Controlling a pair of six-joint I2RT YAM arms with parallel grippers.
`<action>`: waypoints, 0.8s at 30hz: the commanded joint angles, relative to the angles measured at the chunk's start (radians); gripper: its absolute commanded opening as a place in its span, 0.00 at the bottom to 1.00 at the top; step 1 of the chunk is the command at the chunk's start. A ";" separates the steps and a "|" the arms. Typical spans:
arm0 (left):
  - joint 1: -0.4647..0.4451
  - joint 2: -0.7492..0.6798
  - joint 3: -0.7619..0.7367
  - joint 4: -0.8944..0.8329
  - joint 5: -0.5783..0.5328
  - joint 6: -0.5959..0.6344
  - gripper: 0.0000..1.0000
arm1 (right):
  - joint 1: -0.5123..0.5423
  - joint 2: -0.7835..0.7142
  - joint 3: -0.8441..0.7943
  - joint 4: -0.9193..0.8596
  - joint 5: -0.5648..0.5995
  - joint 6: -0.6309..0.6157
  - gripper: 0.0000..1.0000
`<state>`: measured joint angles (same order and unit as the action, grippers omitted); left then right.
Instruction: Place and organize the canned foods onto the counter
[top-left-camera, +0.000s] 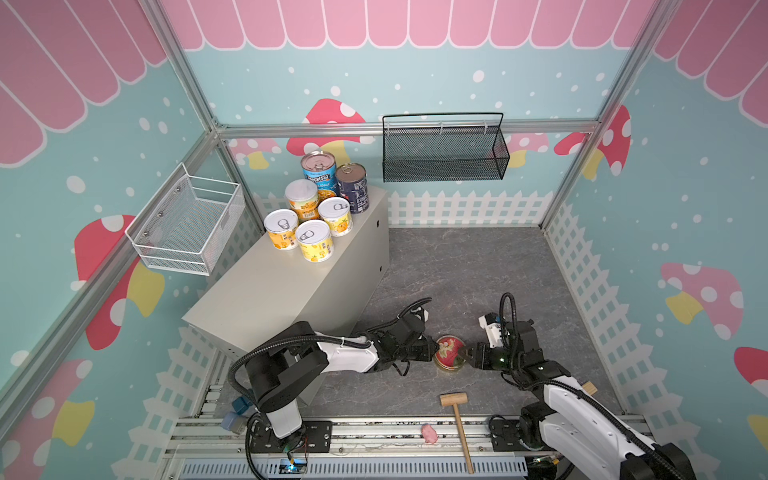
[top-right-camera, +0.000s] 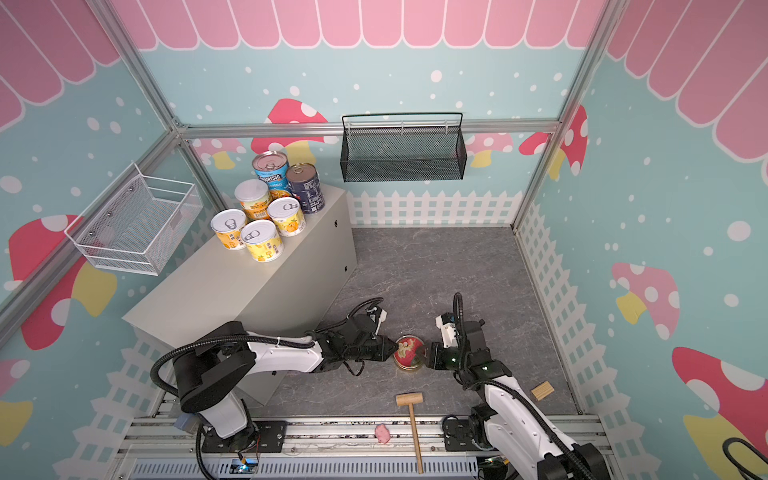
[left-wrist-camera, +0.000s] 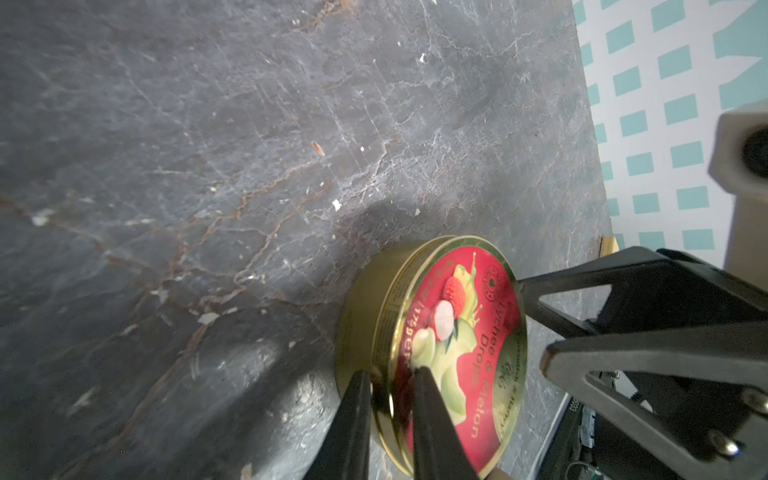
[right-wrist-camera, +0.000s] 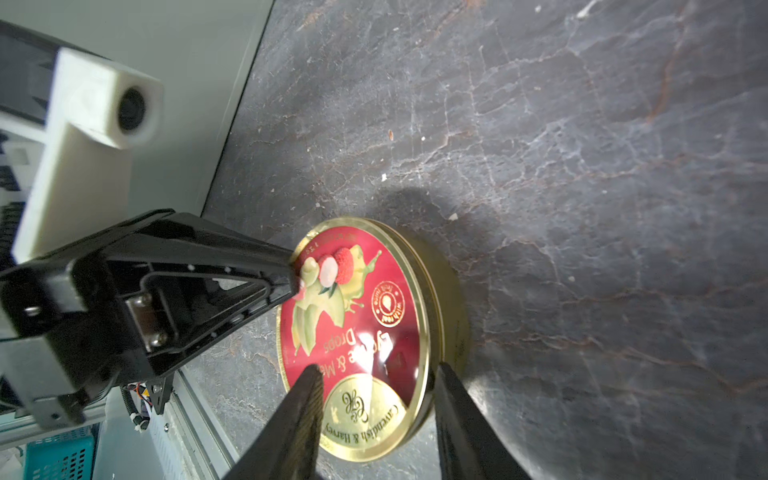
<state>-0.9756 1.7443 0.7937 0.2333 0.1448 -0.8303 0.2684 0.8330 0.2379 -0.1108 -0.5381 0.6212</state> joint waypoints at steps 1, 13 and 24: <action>0.008 0.055 -0.006 -0.129 -0.036 -0.008 0.18 | 0.011 -0.031 0.021 0.041 -0.085 0.008 0.45; 0.023 0.069 -0.010 -0.159 -0.054 -0.027 0.18 | 0.011 -0.050 0.028 -0.041 -0.009 -0.005 0.47; 0.045 0.069 -0.028 -0.186 -0.082 -0.052 0.18 | 0.011 -0.037 0.019 -0.063 0.015 -0.013 0.48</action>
<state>-0.9527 1.7508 0.8059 0.2218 0.1234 -0.8650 0.2752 0.7914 0.2451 -0.1593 -0.5320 0.6178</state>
